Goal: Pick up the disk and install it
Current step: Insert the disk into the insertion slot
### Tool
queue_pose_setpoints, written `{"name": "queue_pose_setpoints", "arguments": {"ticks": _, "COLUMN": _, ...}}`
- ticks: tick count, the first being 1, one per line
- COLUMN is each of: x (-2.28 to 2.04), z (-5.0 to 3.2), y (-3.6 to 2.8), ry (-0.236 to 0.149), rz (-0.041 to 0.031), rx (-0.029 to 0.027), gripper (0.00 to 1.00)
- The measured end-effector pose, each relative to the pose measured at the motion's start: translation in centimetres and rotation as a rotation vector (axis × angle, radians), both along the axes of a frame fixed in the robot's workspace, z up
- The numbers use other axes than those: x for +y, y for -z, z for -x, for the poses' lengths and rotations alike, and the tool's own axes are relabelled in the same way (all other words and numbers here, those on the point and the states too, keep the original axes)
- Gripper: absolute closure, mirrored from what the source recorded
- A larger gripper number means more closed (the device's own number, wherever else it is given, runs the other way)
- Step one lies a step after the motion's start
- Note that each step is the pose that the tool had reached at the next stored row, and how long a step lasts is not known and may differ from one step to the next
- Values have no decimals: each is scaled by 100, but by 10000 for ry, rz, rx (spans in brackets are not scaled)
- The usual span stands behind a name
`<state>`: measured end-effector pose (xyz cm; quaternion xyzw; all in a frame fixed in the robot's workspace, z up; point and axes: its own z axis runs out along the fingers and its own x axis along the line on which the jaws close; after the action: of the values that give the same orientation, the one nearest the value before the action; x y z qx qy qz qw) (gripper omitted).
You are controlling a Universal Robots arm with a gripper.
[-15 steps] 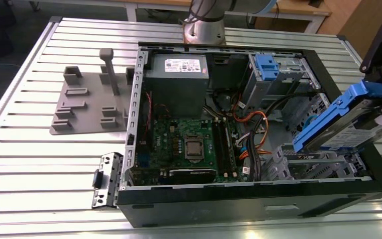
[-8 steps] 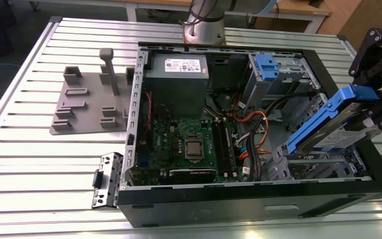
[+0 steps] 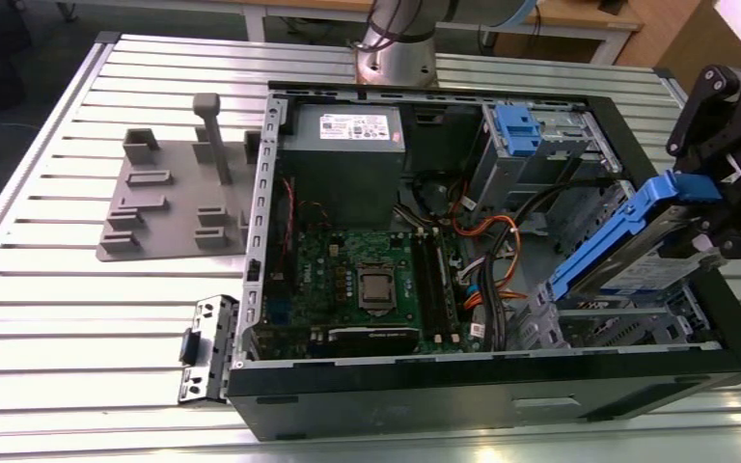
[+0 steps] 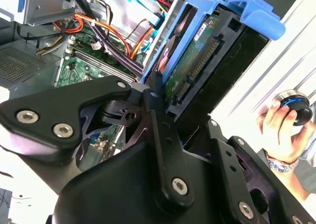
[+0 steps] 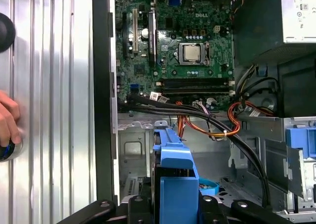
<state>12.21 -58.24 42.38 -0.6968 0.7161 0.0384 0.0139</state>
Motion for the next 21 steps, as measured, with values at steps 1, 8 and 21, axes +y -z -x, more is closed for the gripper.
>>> {"name": "queue_pose_setpoints", "arguments": {"ticks": 1, "x": 0, "z": 0, "y": 17, "ry": -1, "rz": 0, "rx": 0, "gripper": 64}}
{"name": "queue_pose_setpoints", "arguments": {"ticks": 8, "x": 0, "z": 3, "y": 141, "ry": 0, "rz": 0, "rx": 0, "gripper": 64}}
{"name": "queue_pose_setpoints", "arguments": {"ticks": 21, "x": 0, "z": 9, "y": 371, "ry": -1, "rz": 0, "rx": 0, "gripper": 64}}
